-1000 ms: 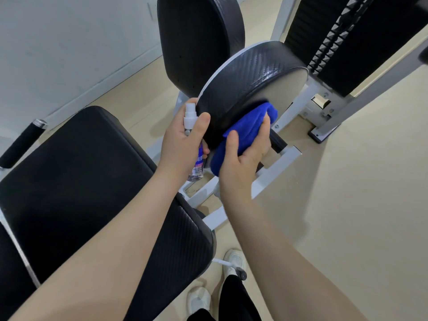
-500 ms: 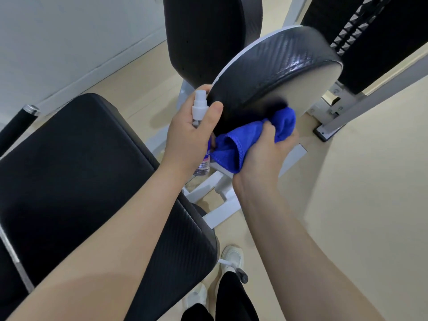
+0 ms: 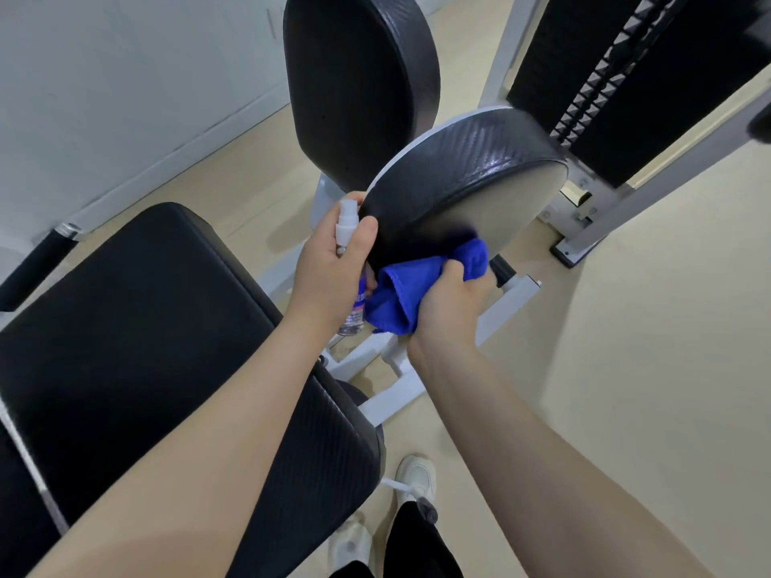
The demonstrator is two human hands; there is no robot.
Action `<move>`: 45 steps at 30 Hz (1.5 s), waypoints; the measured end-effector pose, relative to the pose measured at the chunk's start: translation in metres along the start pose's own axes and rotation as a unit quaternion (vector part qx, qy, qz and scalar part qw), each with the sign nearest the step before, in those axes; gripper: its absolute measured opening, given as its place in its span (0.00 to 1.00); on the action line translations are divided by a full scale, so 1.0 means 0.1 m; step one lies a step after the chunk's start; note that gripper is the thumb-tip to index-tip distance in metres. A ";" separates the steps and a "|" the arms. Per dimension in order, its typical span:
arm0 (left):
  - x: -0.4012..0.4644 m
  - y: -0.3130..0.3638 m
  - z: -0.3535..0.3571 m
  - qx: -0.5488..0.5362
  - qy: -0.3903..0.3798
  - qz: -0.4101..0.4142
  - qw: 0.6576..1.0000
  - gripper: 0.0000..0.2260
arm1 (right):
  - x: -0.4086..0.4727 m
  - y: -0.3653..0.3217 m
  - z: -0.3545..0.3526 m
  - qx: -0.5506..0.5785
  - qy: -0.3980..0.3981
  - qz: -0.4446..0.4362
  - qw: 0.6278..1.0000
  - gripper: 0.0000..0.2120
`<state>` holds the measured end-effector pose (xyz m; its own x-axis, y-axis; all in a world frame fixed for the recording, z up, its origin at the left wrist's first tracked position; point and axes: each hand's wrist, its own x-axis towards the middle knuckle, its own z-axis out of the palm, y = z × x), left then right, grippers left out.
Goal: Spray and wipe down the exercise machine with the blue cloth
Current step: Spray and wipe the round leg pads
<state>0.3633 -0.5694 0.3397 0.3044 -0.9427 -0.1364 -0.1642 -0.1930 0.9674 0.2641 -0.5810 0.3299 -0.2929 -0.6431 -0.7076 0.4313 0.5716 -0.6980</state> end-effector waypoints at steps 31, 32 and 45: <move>-0.11 0.06 -0.02 0.054 -0.005 -0.064 0.996 0.11 | 0.40 -1.04 -0.34 -0.386 -0.094 -0.470 0.788 0.31; -0.12 0.09 -0.03 0.048 -0.013 -0.085 0.995 0.12 | 0.42 -1.08 -0.35 -0.398 -0.106 -0.446 0.795 0.31; -0.07 0.88 0.03 0.483 -0.003 0.289 0.827 0.16 | 0.41 -1.24 -0.29 -0.439 -0.155 -0.386 0.796 0.28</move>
<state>0.3438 -0.5802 0.4248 -0.0914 -0.9543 0.2844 -0.9537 0.1661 0.2507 0.1744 -0.6634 0.3842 0.1028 -0.9926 -0.0650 -0.5780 -0.0065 -0.8160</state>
